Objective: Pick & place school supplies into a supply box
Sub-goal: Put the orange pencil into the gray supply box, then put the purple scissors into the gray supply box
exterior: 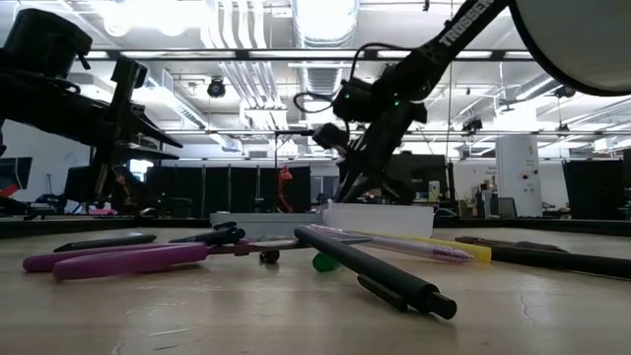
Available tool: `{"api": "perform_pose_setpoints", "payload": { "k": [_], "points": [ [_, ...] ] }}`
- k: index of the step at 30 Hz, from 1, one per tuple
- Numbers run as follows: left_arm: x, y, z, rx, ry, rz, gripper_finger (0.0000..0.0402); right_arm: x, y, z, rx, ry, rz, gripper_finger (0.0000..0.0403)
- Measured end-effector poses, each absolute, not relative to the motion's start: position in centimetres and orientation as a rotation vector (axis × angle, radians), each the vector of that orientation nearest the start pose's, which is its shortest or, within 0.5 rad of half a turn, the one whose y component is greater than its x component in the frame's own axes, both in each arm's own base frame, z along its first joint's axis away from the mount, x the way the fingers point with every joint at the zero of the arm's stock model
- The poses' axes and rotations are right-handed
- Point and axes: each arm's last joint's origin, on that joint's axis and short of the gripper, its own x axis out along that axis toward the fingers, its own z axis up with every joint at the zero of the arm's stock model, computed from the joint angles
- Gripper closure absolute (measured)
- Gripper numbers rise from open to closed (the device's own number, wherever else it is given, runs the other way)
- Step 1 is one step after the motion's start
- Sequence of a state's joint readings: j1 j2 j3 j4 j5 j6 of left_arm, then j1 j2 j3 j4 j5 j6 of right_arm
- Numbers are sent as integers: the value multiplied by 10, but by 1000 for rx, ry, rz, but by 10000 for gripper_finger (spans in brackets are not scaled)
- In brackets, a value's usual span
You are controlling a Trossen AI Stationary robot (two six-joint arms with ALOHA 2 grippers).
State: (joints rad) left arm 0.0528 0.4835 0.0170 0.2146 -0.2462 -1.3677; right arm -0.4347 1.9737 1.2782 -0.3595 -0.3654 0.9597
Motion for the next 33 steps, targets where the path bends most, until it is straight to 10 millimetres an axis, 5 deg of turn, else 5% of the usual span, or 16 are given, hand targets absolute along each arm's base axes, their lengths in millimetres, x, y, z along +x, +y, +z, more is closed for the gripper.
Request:
{"api": "perform_pose_setpoints", "payload": {
  "k": [8, 19, 22, 28, 33],
  "points": [
    [124, 14, 146, -1325, 6, 419, 350, 375, -161, 141, 1380, 916, -565, 376],
    [125, 14, 146, -1321, 3, 415, 350, 370, -161, 154, 1325, 1024, -612, 320],
    [125, 14, 146, -1320, 3, 415, 350, 369, -155, 171, 1266, 996, -569, 305],
    [125, 14, 147, -1299, 7, 414, 350, 368, -127, 220, 903, 937, -336, 282],
    [125, 14, 147, -1279, 8, 410, 350, 371, -62, 236, 391, 1030, -27, 278]
  ]
}}
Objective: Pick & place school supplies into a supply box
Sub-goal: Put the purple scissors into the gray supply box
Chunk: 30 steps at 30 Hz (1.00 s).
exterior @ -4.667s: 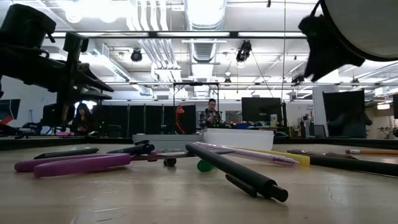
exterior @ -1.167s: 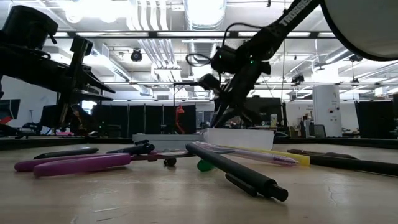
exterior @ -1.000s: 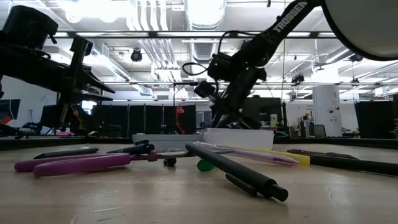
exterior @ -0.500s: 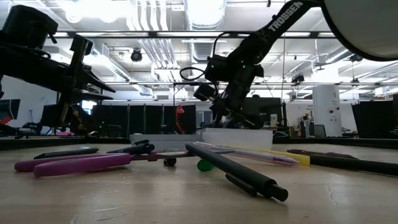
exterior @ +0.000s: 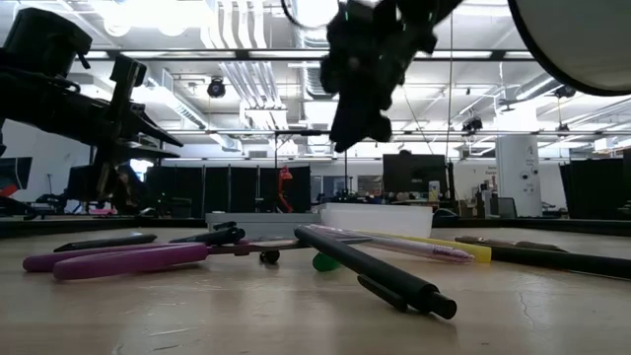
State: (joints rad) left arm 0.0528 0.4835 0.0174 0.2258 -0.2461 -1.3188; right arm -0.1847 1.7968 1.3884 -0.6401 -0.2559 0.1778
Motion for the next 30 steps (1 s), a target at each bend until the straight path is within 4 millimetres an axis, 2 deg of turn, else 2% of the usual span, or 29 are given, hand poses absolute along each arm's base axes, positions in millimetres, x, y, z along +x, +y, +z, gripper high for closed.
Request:
{"api": "perform_pose_setpoints", "payload": {
  "k": [2, 4, 9, 12, 18, 22, 27, 30],
  "points": [
    [125, 13, 148, -1273, 9, 398, 350, 373, -41, 231, 276, 1062, 8, 278],
    [126, 12, 150, -1227, 37, 328, 350, 375, -31, 230, 211, 1065, -34, 278],
    [130, 5, 160, -1144, 184, 118, 350, 375, -30, 229, 272, 1070, -148, 278],
    [134, 2, 174, -1008, 321, 153, 350, 370, -32, 230, 279, 1100, -168, 277],
    [138, 3, 217, -648, 677, 381, 349, 363, -32, 231, 265, 1150, -192, 277],
    [147, 5, 231, -524, 790, 443, 315, 364, -29, 232, 285, 1143, -199, 277],
    [161, 4, 233, -553, 832, 448, 249, 364, -22, 232, 350, 1139, -233, 277],
    [168, 0, 230, -560, 875, 429, 226, 362, -15, 232, 413, 1158, -269, 277]
  ]
}}
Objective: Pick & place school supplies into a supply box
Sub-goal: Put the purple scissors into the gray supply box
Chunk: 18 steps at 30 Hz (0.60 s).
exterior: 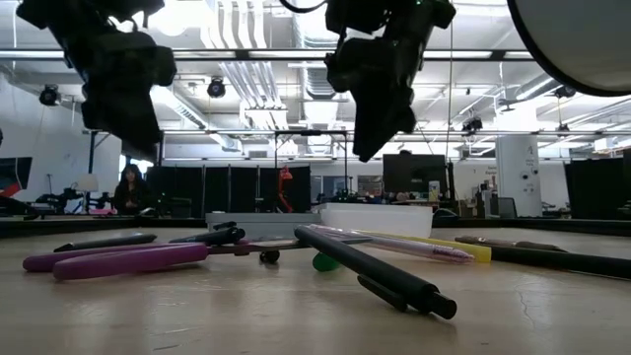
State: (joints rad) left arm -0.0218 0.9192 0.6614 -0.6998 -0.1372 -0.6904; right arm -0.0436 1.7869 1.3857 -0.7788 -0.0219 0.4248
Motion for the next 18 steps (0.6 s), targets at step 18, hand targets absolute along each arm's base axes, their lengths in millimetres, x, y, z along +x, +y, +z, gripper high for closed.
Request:
{"api": "perform_pose_setpoints", "payload": {
  "k": [18],
  "points": [
    [187, -121, 226, -330, 697, 236, 233, 327, 37, 252, 242, 1275, -306, 277]
  ]
}}
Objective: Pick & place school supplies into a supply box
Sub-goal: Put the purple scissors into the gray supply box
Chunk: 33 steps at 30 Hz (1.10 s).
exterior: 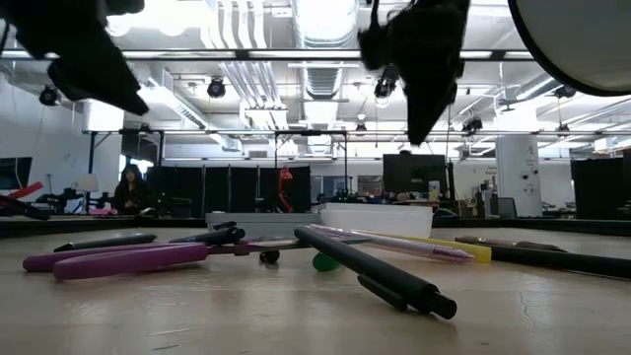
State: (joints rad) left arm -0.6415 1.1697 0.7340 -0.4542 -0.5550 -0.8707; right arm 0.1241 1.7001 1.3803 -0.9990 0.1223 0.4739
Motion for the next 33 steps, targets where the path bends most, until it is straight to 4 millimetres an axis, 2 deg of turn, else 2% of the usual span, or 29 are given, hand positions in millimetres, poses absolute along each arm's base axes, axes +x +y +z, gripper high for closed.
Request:
{"api": "perform_pose_setpoints", "payload": {
  "k": [4, 9, 15, 21, 26, 33],
  "points": [
    [201, -146, 214, -327, 751, 246, 233, 315, 48, 271, 149, 1181, -343, 277],
    [236, -174, 209, -332, 783, 290, 233, 304, 52, 289, 109, 1101, -362, 277],
    [266, -198, 195, -211, 903, 344, 233, 301, 51, 290, 105, 1095, -367, 277],
    [273, -206, 174, -194, 1021, 322, 247, 297, 54, 277, 90, 1134, -367, 278],
    [273, -205, 169, -154, 1021, 293, 271, 293, 57, 267, 91, 1165, -379, 278],
    [273, -205, 160, -96, 1034, 185, 276, 289, 57, 256, 80, 1195, -385, 278]
  ]
}}
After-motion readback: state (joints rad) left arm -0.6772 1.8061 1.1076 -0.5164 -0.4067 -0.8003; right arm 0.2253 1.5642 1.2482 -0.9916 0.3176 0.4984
